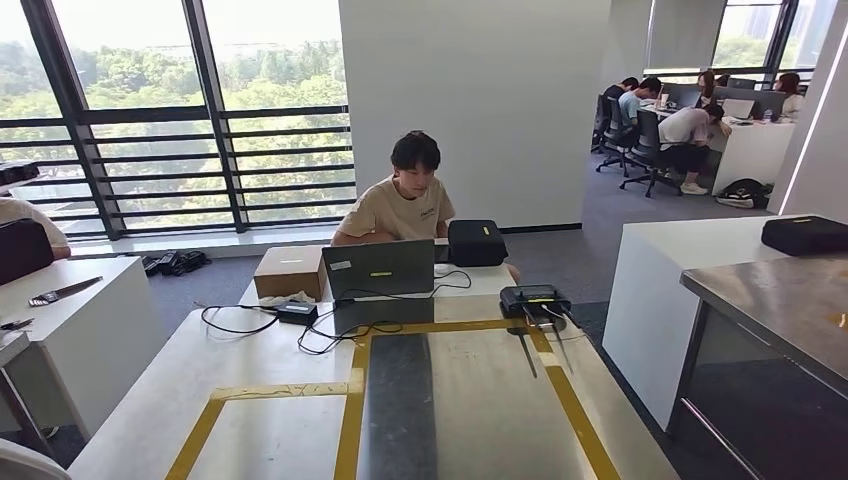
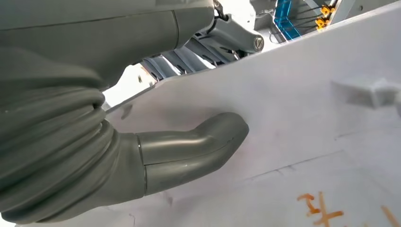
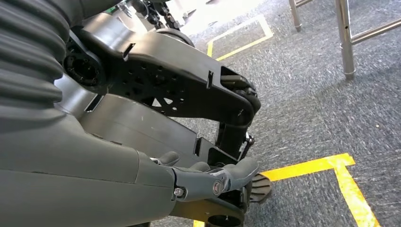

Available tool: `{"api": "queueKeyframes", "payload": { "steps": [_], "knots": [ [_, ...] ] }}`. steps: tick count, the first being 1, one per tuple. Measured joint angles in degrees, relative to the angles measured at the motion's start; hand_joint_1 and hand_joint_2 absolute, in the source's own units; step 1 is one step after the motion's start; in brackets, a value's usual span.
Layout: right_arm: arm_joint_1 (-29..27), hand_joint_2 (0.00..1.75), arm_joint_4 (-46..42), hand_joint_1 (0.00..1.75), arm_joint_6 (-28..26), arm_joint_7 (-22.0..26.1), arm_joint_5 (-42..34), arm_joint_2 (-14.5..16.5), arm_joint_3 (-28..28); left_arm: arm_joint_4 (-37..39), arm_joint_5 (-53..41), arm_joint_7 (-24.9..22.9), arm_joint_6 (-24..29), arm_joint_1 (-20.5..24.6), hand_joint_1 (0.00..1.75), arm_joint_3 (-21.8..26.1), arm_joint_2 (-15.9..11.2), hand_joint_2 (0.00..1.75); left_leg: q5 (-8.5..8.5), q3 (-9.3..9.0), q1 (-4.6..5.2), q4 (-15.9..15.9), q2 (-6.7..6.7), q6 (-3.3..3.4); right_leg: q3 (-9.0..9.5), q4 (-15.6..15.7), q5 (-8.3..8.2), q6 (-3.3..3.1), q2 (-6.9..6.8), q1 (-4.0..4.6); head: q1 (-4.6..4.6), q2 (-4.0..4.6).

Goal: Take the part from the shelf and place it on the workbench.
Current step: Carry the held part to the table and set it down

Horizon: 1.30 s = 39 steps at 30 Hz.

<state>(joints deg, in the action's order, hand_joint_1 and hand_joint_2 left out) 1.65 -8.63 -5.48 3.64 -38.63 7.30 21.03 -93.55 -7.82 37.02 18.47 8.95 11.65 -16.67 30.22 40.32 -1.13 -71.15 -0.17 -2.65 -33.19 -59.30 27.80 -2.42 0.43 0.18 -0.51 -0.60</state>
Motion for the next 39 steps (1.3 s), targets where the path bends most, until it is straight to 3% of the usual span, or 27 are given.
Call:
{"api": "queueKeyframes", "payload": {
  "steps": [2,4,7,11,19,39],
  "knots": [
    [0.13,1.75,0.0,0.0,0.16,0.2,0.34,0.0,0.08,7.02,-5.69,-1.05,0.84,5.84,1.75,-0.84,-1.94,1.75,-3.4,-3.51,0.1,7.67,0.23,0.29,0.1,-0.22,0.24,0.35,0.11,0.12,-0.03,0.0],
    [0.33,1.75,0.0,0.0,0.29,0.3,0.51,-0.01,0.15,14.66,-9.02,-0.78,1.28,11.71,1.75,-1.82,-3.57,1.75,-4.38,-5.34,0.25,11.53,0.37,0.55,-0.11,-0.39,0.29,0.56,0.14,0.33,0.0,-0.01],
    [0.2,1.75,0.0,0.0,0.34,0.28,0.55,-0.02,0.21,22.1,-9.92,-0.04,1.54,16.7,1.75,-2.96,-4.62,1.75,-4.57,-5.44,0.33,11.9,0.22,0.63,-0.24,-0.22,0.02,0.09,0.41,0.47,0.13,-0.02],
    [0.14,1.75,0.0,0.0,0.34,0.3,0.55,-0.06,0.21,27.01,-10.19,0.28,1.73,19.24,1.75,-4.01,-5.16,1.75,-4.48,-5.42,0.41,11.91,0.08,1.22,0.01,0.42,-0.22,0.49,0.49,0.46,0.21,-0.02],
    [0.13,1.75,0.0,0.0,0.34,0.3,0.55,-0.07,0.23,30.12,-10.23,0.33,1.94,20.34,1.75,-4.37,-5.48,1.75,-4.43,-5.4,0.49,11.89,0.03,1.58,0.1,0.7,-0.35,1.29,0.49,0.23,0.22,-0.02],
    [0.11,1.75,0.0,0.0,0.34,0.3,0.55,-0.07,0.23,31.8,-10.24,0.35,1.94,21.11,1.75,-4.62,-5.6,1.75,-4.56,-5.44,0.4,12.07,0.02,1.38,-0.04,0.62,-0.32,1.25,0.49,0.47,0.22,-0.02]
  ]
}}
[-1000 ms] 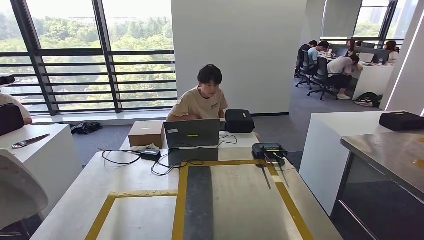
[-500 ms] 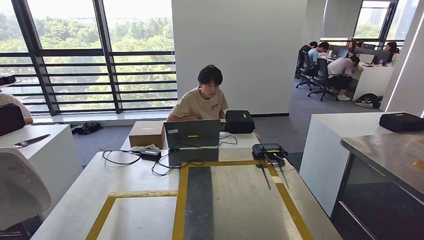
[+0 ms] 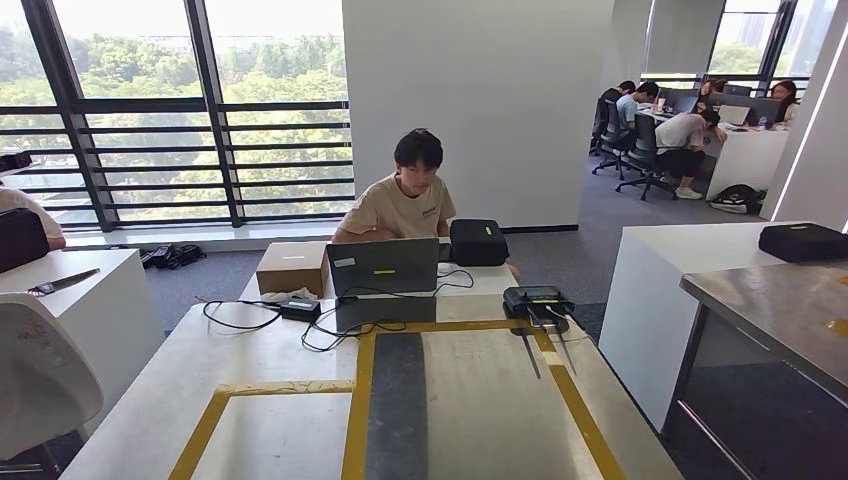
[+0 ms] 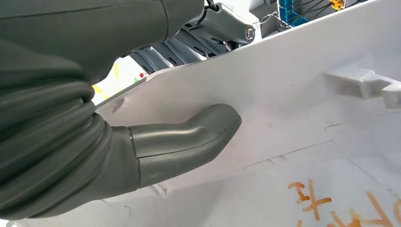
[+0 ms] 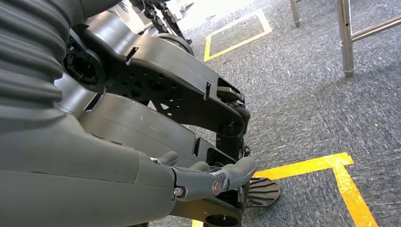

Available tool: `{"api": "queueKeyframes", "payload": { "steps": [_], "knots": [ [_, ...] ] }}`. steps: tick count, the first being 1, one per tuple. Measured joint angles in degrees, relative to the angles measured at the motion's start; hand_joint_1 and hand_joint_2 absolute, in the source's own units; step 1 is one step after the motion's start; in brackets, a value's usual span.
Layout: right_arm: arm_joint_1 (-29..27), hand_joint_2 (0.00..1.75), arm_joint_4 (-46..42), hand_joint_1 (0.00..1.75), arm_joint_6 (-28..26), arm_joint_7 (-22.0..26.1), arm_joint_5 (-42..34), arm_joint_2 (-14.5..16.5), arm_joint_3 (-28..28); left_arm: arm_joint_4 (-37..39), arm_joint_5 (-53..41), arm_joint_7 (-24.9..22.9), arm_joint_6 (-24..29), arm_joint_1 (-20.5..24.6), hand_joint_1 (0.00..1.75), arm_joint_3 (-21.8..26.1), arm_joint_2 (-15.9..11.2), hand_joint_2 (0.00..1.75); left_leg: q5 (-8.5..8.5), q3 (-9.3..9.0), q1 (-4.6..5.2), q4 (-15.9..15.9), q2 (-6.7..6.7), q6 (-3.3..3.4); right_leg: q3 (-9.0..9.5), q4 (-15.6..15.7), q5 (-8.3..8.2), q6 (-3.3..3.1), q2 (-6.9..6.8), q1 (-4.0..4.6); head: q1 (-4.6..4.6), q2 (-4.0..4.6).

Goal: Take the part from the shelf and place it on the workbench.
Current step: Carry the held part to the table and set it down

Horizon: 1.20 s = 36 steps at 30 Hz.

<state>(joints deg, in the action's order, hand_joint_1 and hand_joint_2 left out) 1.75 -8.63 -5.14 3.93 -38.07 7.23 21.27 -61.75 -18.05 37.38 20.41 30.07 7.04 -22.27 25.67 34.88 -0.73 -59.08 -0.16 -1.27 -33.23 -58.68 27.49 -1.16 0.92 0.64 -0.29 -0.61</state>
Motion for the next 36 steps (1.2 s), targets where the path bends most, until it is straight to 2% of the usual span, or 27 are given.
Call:
{"api": "queueKeyframes", "payload": {
  "steps": [19,21,22,25,26,27,31,34,36],
  "knots": [
    [-0.02,1.75,0.0,0.0,0.0,-0.04,0.07,0.0,0.0,0.11,-0.24,-0.24,-0.15,0.06,1.75,-0.43,-0.04,1.75,0.0,-0.02,0.0,0.0,-0.01,0.0,-0.07,0.01,0.01,-0.01,0.0,-0.01,-0.01,0.0],
    [-0.04,1.75,0.0,0.0,0.05,-0.58,0.87,-0.06,0.12,1.71,-3.95,-3.81,-1.7,1.37,1.75,-1.21,0.39,1.75,0.02,-0.06,0.01,-0.01,0.0,0.03,-0.26,0.05,0.08,0.05,-0.02,-0.02,-0.02,0.0],
    [-0.04,1.75,0.0,0.0,0.18,-1.08,1.49,-0.18,0.37,5.06,-8.78,-8.34,-2.42,3.42,1.75,-2.64,1.18,1.75,0.01,-0.08,0.06,0.0,0.2,0.1,-0.24,0.07,0.16,0.13,-0.23,-0.07,-0.01,0.0],
    [0.35,1.75,-0.01,0.0,0.74,-2.15,2.62,-0.71,1.5,20.19,-28.35,-27.59,-1.74,9.18,1.75,-10.09,3.85,1.75,-0.07,-0.45,0.3,0.23,0.83,0.28,0.35,0.06,0.35,0.4,-0.84,-0.38,0.03,0.0],
    [0.47,1.75,-0.01,0.0,0.87,-2.24,2.69,-0.83,1.76,23.86,-32.45,-31.5,-1.05,9.42,1.75,-12.13,4.47,1.75,-0.07,-0.57,0.35,0.3,0.68,0.27,0.38,0.06,0.29,0.41,-0.68,-0.44,0.02,0.0],
    [0.45,1.75,-0.01,0.0,0.95,-2.35,2.72,-0.97,1.97,26.86,-34.73,-33.09,-0.45,9.49,1.75,-13.62,5.14,1.75,-0.09,-0.57,0.38,0.31,0.44,0.26,0.31,0.06,0.18,0.37,-0.41,-0.45,0.0,0.0],
    [-0.1,1.75,0.0,0.0,0.82,-2.98,2.75,-1.65,2.69,36.2,-35.04,-30.27,0.96,12.18,1.75,-17.23,6.96,1.75,-0.13,-0.25,0.38,0.27,-0.07,0.26,-0.1,0.07,-0.09,0.37,0.11,-0.47,0.02,0.0],
    [-0.17,1.75,0.0,0.0,0.62,-3.22,2.74,-1.92,2.9,39.67,-35.01,-29.51,2.07,12.87,1.75,-19.19,7.54,1.75,-0.1,-0.24,0.41,0.28,-0.13,0.28,-0.16,0.07,-0.07,0.38,0.18,-0.52,0.02,0.0],
    [-0.23,1.75,0.0,0.0,0.23,-3.35,2.64,-1.93,3.0,41.08,-32.62,-27.21,5.8,13.1,1.75,-19.42,7.82,1.75,-0.09,-0.18,0.41,0.28,-0.13,0.28,-0.23,0.07,-0.06,0.37,0.17,-0.48,0.01,0.0]
  ]
}}
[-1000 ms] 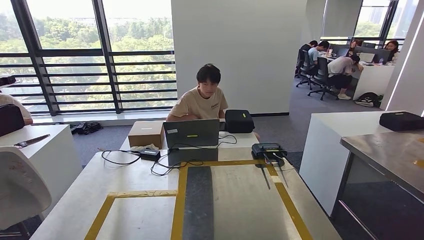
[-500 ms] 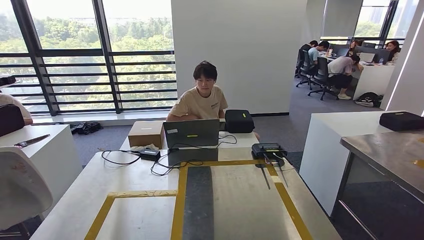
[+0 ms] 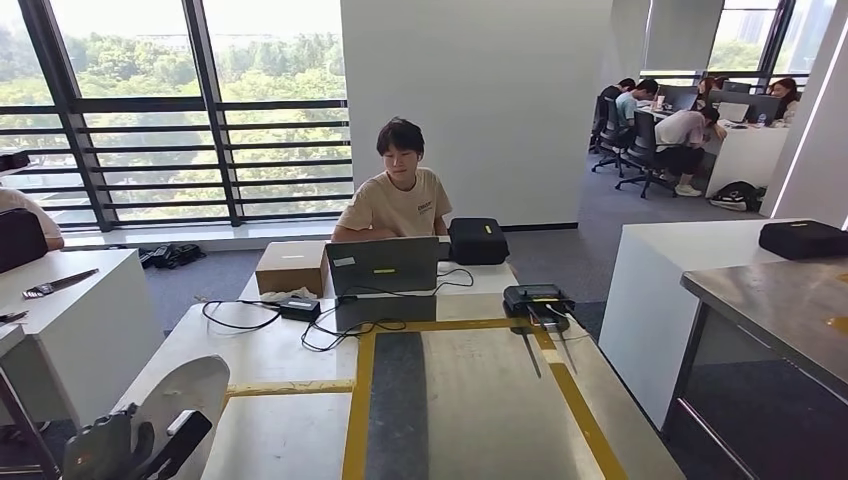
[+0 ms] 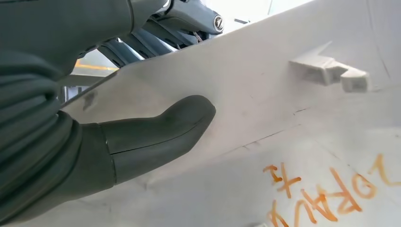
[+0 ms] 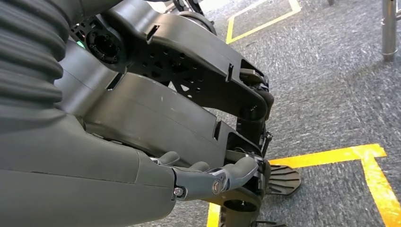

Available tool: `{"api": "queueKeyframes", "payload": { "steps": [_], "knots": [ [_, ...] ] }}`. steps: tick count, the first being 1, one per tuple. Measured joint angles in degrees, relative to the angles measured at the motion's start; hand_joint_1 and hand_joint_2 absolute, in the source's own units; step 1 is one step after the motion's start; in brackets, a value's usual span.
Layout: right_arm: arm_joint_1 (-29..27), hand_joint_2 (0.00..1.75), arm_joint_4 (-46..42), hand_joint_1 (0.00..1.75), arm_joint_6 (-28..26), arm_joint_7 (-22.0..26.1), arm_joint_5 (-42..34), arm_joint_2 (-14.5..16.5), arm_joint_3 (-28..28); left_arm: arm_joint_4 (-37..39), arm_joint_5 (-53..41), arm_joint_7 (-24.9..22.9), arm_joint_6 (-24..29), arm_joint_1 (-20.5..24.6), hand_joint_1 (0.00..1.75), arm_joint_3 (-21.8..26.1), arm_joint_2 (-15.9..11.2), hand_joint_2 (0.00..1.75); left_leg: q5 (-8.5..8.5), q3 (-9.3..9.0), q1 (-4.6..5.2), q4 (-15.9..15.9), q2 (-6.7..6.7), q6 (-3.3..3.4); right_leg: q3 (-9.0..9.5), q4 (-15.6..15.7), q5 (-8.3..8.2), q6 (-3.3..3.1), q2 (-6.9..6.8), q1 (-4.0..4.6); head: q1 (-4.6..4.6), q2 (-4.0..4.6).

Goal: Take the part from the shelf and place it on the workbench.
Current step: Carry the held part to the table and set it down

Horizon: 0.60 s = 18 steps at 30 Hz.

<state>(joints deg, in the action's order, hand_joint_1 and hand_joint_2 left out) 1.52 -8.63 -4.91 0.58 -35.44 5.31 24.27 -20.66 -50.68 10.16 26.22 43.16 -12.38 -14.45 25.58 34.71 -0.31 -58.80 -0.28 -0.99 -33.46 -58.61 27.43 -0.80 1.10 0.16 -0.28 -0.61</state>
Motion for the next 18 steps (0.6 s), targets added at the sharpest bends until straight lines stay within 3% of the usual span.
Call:
{"api": "queueKeyframes", "payload": {
  "steps": [3,6,18],
  "knots": [
    [-0.22,1.75,0.0,0.0,-0.88,0.0,-0.63,-0.04,0.04,0.95,7.06,9.25,9.03,1.13,1.75,1.42,0.21,1.75,0.0,0.04,-0.03,0.01,0.02,-0.01,-0.04,0.0,0.03,-0.04,-0.04,0.08,-0.01,0.0],
    [-0.36,1.75,0.0,0.0,-1.32,0.22,-1.33,-0.06,0.04,0.49,11.15,17.62,13.04,3.46,1.75,4.39,0.31,1.75,0.0,0.04,-0.05,0.02,0.05,-0.01,-0.03,0.0,0.04,-0.05,-0.09,0.11,-0.01,0.0],
    [-0.56,1.75,0.0,0.0,-1.12,0.8,-1.9,0.03,0.04,-1.56,12.71,25.31,13.26,8.47,1.75,10.06,-0.3,1.75,-0.07,-0.02,-0.08,0.07,0.09,-0.1,0.03,-0.03,0.04,-0.07,-0.1,0.14,-0.01,0.0]
  ]
}}
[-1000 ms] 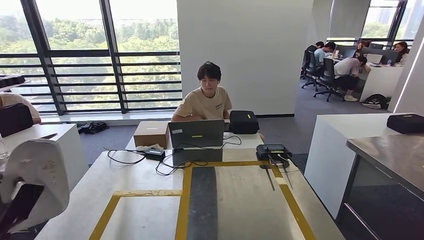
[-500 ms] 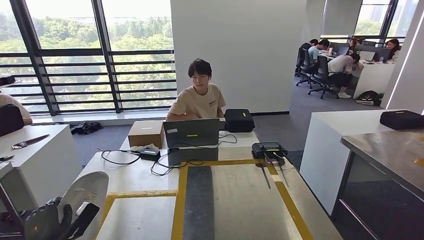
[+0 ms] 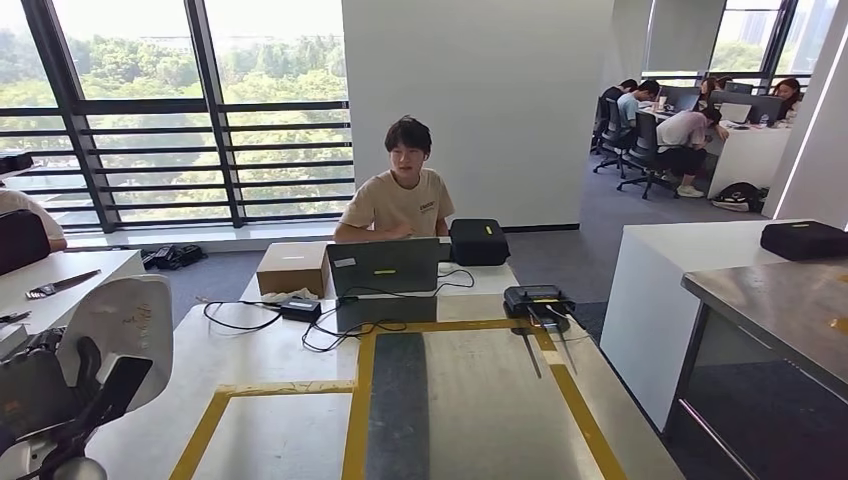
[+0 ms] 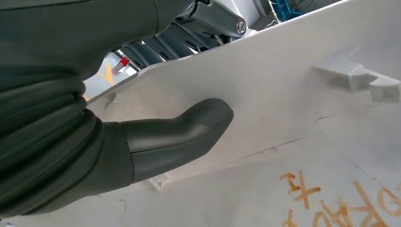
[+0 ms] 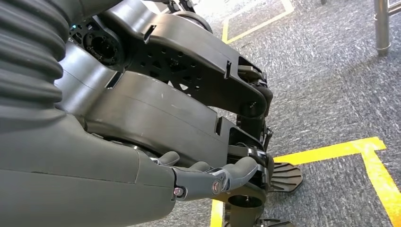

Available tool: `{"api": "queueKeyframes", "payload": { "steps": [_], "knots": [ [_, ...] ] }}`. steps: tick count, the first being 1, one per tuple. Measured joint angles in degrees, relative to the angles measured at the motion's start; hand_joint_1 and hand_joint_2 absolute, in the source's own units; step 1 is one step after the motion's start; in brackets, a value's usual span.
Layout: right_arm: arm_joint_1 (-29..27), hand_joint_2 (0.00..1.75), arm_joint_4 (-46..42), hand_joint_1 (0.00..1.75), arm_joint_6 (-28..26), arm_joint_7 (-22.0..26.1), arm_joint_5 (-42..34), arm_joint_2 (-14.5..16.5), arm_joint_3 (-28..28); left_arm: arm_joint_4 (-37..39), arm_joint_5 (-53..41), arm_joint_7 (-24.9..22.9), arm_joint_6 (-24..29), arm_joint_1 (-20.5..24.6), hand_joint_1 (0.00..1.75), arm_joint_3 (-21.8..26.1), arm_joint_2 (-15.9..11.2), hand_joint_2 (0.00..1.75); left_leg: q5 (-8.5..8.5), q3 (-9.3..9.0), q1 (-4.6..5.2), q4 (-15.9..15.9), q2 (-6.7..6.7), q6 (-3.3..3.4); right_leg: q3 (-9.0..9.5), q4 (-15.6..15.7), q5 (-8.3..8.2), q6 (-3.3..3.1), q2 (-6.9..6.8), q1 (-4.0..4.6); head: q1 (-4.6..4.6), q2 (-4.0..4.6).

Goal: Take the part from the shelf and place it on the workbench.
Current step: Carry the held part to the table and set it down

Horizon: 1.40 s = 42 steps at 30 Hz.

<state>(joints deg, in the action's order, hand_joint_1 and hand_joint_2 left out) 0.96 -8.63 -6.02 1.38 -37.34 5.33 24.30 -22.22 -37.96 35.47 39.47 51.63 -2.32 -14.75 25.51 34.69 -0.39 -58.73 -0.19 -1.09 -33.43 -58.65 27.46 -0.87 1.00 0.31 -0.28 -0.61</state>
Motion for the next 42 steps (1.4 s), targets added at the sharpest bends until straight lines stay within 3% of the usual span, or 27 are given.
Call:
{"api": "queueKeyframes", "payload": {
  "steps": [9,13,20,28,37,42],
  "knots": [
    [0.02,1.75,0.0,0.0,-0.02,0.51,-0.05,0.17,0.0,-0.31,-1.89,-0.94,0.27,0.26,1.75,-0.06,0.13,1.75,0.0,0.0,0.0,0.0,0.01,0.0,0.0,0.0,0.01,-0.01,-0.03,-0.01,0.0,0.0],
    [0.04,1.75,0.0,0.0,-0.27,0.12,0.34,0.17,0.01,-0.44,-6.99,-4.44,0.22,0.36,1.75,-0.45,0.77,1.75,0.0,0.0,0.0,0.0,0.02,0.0,-0.01,0.01,0.01,-0.01,-0.03,-0.01,0.0,0.0],
    [0.3,1.75,0.0,0.0,0.01,-0.22,1.28,0.16,0.52,1.43,-15.02,-12.44,-2.72,1.94,1.75,-4.58,6.3,1.75,-0.01,0.01,0.02,-0.02,0.22,0.02,0.08,0.01,0.0,0.0,-0.18,-0.06,0.0,0.0],
    [0.34,1.75,0.0,0.0,0.01,0.23,1.09,0.15,0.96,3.36,-19.32,-15.93,-4.58,2.48,1.75,-9.3,11.21,1.75,0.01,0.0,0.07,-0.02,0.14,0.04,0.04,0.01,-0.01,0.02,-0.11,-0.08,0.02,0.0],
    [0.2,1.75,0.0,0.0,0.01,-0.14,0.97,0.15,0.98,4.91,-19.74,-15.78,-5.26,2.44,1.75,-10.77,11.84,1.75,0.0,-0.01,0.05,0.06,0.13,0.02,0.0,0.01,0.0,0.01,-0.1,-0.04,0.02,0.0],
    [0.14,1.75,0.0,0.0,0.46,-0.61,0.95,0.11,1.05,5.69,-22.87,-19.95,-7.81,2.27,1.75,-12.32,11.51,1.75,0.0,0.0,0.05,0.08,0.13,0.02,0.02,0.0,0.0,0.01,-0.1,-0.05,0.02,0.0]
  ]
}}
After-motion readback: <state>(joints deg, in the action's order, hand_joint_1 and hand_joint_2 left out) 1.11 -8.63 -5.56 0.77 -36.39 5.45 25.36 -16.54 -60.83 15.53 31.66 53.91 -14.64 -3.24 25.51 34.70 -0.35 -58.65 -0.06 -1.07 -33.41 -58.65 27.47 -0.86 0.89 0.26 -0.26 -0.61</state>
